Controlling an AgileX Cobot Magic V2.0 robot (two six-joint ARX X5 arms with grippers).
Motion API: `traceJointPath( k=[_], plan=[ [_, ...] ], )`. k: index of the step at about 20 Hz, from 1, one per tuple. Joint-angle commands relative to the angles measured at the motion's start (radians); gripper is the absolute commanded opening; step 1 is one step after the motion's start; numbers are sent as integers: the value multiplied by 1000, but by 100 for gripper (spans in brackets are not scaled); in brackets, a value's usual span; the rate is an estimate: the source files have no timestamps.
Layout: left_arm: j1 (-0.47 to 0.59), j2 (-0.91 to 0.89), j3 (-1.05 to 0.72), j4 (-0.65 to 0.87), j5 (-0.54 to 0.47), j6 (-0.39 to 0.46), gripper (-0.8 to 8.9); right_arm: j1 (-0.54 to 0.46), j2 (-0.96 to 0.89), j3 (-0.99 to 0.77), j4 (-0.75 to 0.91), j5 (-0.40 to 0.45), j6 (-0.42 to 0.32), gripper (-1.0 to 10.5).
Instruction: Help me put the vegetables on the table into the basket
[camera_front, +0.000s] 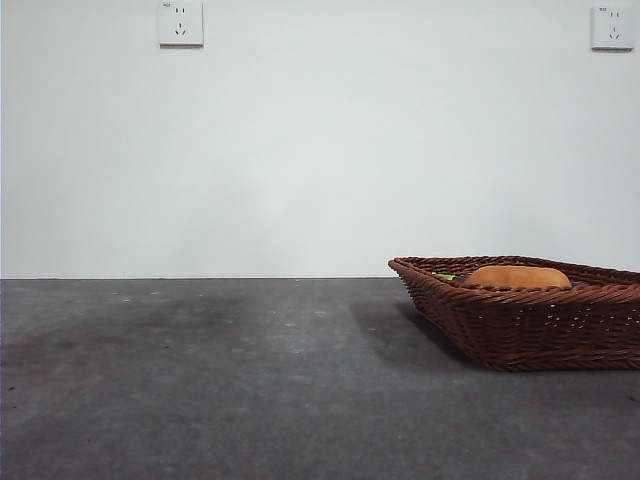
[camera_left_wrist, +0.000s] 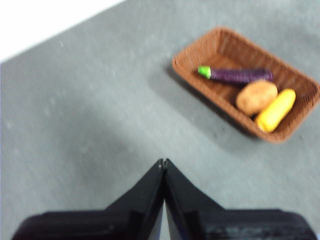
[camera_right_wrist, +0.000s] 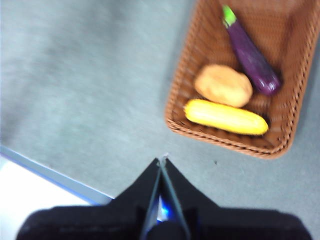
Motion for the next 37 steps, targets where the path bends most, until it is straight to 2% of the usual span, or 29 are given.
traceJointPath(
  k=[1,6,11,26,28,32,37],
  plan=[
    [2,-6,-3,-41,3,0,-8,8,-79,-6,-25,8,42,-12],
    [2,-19,-3,-68,3,-3,-8,8,-209,-6,-24,70,47,-11],
    [2,-19,-3,-64,4,-3,-4,8,-225,-6,-24,80,45,1],
    [2,-20,-3,-62,-6,-18,-4,8,-2,-6,-24,128,44,1],
    [2,-23,-3,-56,-4,4,-4,8,38,-6,-24,146,44,1],
    [50,-93,-5,64,-4,33,-4,8,103,-6,-24,188,44,1],
    [132,-338,-102,281,5,46,-4,8,162,-6,-24,239,43,1]
  ],
)
